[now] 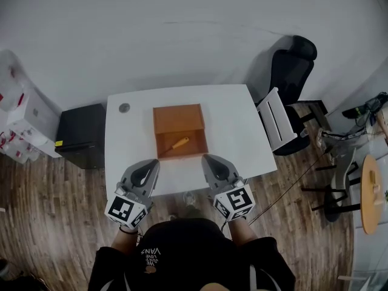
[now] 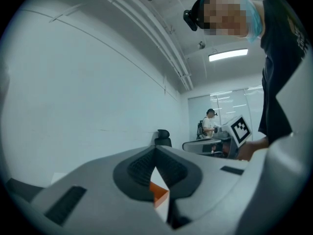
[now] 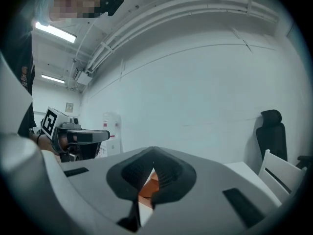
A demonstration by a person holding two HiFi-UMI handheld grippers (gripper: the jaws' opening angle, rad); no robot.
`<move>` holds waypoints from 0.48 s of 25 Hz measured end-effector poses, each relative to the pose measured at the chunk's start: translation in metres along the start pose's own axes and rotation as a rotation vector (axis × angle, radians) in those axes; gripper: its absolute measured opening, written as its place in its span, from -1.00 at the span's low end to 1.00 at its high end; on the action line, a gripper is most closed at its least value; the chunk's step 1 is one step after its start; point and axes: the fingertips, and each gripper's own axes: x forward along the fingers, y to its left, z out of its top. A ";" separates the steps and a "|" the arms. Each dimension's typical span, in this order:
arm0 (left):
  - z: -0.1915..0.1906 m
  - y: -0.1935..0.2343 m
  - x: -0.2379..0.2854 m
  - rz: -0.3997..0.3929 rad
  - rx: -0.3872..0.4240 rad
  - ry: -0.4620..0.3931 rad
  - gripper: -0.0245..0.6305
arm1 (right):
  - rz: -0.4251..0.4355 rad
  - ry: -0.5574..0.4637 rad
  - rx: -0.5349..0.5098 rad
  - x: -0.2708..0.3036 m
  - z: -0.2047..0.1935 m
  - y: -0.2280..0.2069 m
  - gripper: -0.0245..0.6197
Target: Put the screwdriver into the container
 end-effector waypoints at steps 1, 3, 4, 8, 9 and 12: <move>0.001 -0.001 0.000 -0.003 0.001 -0.001 -0.88 | 0.001 0.000 0.001 0.000 0.000 0.001 -0.89; 0.002 -0.004 0.000 -0.010 0.002 -0.002 -0.88 | 0.002 -0.001 0.003 -0.001 0.000 0.002 -0.89; 0.002 -0.005 -0.001 -0.013 0.002 -0.002 -0.88 | 0.003 -0.001 0.003 -0.002 0.000 0.004 -0.89; 0.004 -0.005 -0.001 -0.021 0.009 -0.002 -0.88 | 0.004 0.001 0.003 -0.001 -0.001 0.005 -0.89; 0.005 -0.005 -0.001 -0.023 0.010 -0.002 -0.88 | 0.004 0.002 0.003 -0.001 -0.001 0.005 -0.89; 0.005 -0.005 -0.001 -0.024 0.010 -0.005 -0.88 | 0.002 0.002 0.007 -0.001 -0.002 0.006 -0.89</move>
